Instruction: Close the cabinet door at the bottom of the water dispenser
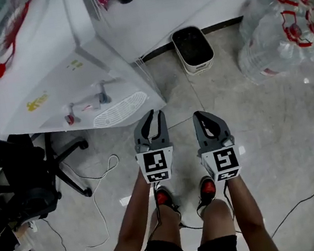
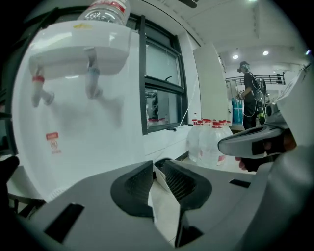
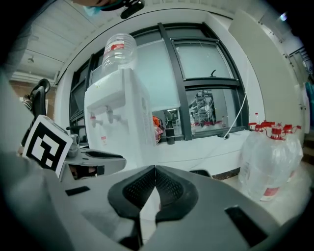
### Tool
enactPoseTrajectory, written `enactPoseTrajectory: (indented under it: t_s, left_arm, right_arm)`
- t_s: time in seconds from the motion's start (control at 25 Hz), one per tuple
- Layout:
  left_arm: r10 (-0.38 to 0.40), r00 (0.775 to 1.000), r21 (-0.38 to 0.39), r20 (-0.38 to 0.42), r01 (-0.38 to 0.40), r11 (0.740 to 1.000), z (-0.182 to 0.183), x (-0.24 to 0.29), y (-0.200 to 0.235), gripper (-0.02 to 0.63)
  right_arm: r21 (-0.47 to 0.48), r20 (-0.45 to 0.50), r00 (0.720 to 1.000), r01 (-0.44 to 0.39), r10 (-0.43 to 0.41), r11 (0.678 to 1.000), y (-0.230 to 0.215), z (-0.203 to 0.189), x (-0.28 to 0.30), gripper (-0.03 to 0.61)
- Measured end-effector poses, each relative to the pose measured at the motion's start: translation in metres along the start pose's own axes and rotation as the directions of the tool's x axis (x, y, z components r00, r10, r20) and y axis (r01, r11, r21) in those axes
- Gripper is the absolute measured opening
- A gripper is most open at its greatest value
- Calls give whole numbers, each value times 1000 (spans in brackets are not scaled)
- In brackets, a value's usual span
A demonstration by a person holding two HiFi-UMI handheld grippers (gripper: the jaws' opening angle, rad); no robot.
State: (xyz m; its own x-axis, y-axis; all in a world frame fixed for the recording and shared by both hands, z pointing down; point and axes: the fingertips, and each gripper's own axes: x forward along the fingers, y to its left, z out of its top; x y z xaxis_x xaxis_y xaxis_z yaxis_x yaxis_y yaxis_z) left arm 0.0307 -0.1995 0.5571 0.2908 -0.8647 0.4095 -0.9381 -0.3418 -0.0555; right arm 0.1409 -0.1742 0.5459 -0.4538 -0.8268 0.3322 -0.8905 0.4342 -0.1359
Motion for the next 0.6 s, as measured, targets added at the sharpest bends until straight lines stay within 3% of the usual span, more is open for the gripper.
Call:
enactPoseTrajectory:
  t_s: [0.32, 0.6]
  left_arm:
    - [13, 999, 8, 42, -13, 1000, 110, -61, -7, 94]
    - [47, 995, -4, 84, -46, 999, 185, -125, -10, 94]
  right_arm:
    - [-8, 29, 999, -16, 16, 1000, 11, 105, -45, 18]
    - [-59, 53, 996, -65, 68, 996, 38, 185, -88, 18]
